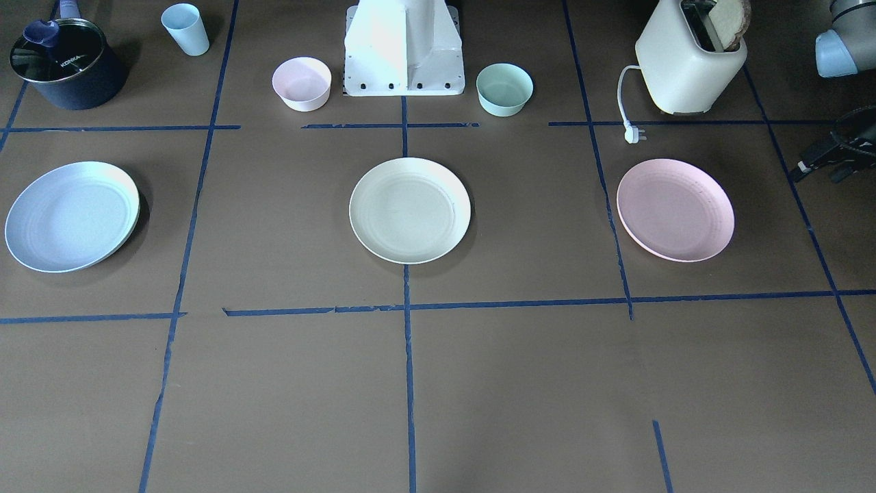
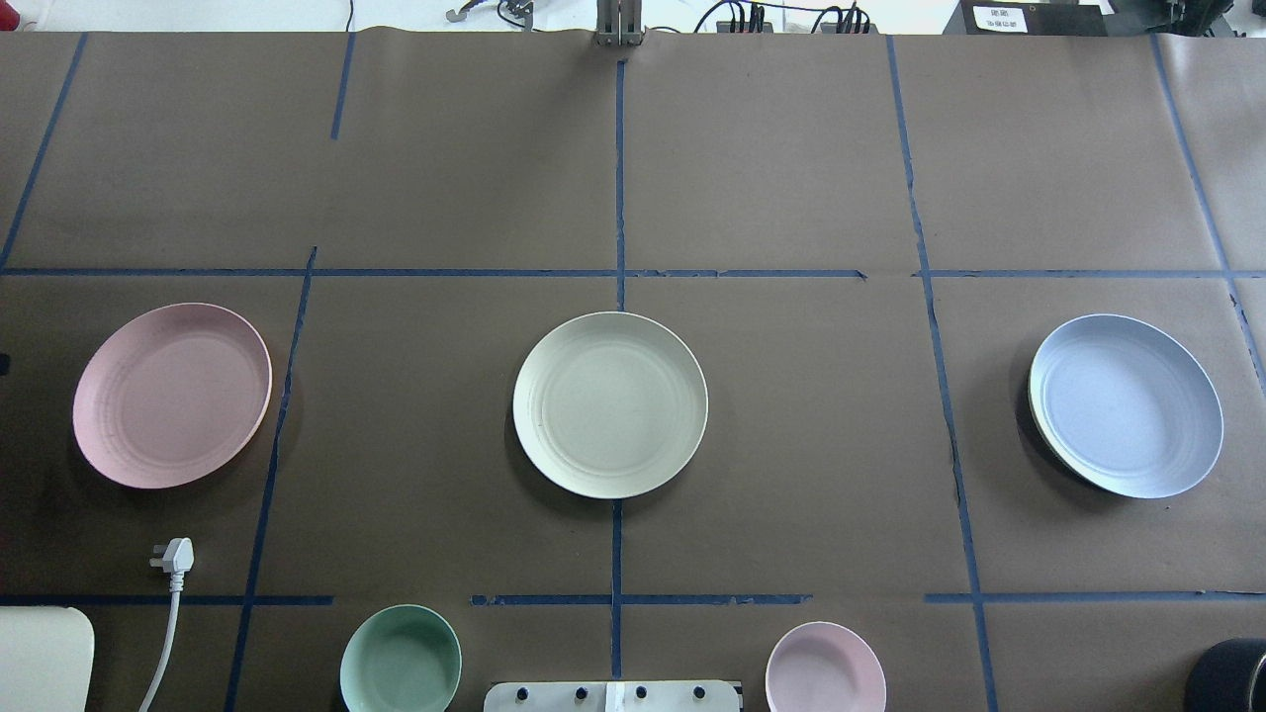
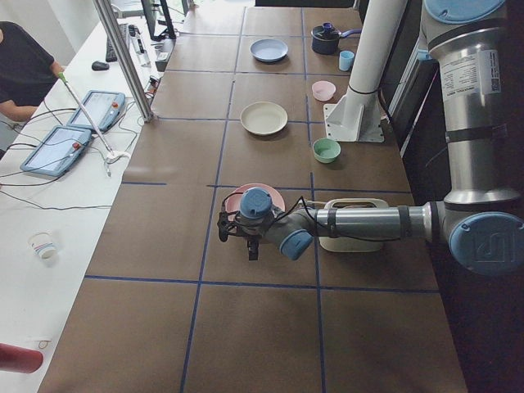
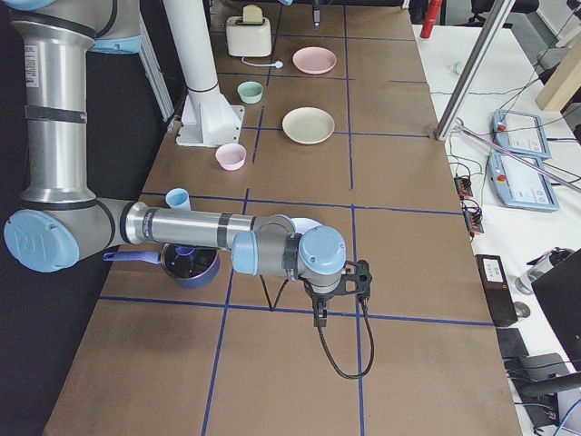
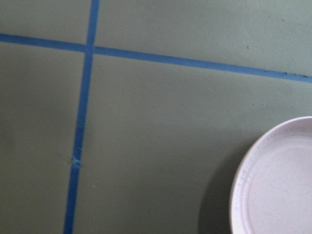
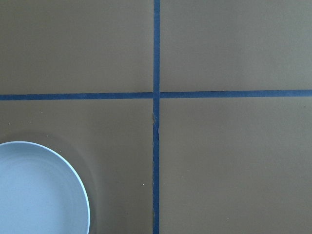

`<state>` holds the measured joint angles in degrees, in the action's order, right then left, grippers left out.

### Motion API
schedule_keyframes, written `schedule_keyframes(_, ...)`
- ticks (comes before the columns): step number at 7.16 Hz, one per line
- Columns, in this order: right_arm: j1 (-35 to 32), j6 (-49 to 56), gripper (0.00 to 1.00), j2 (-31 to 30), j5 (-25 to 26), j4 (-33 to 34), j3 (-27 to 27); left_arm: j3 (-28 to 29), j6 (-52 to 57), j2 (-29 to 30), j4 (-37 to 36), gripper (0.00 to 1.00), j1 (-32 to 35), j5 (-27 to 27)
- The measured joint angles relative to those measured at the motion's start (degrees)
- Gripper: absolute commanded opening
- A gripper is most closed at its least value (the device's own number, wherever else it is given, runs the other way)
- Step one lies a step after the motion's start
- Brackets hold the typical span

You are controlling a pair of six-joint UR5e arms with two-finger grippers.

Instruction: Stack three plates with pink and blue

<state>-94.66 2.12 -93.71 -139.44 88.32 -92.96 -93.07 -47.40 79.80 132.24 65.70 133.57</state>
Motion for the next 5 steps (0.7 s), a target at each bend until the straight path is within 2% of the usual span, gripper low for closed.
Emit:
schedule_keyframes(2,0.0,0.0,1.0,0.0,0.0,-0.7,-0.2,0.4,-8.6,1.4,3.5,0.98,-6.7,-4.7)
schedule_keyframes(5,0.1,0.0,1.0,-0.3,-0.1,-3.4,0.7,1.0,-11.1,1.7,4.8,0.87,-9.8,-6.5)
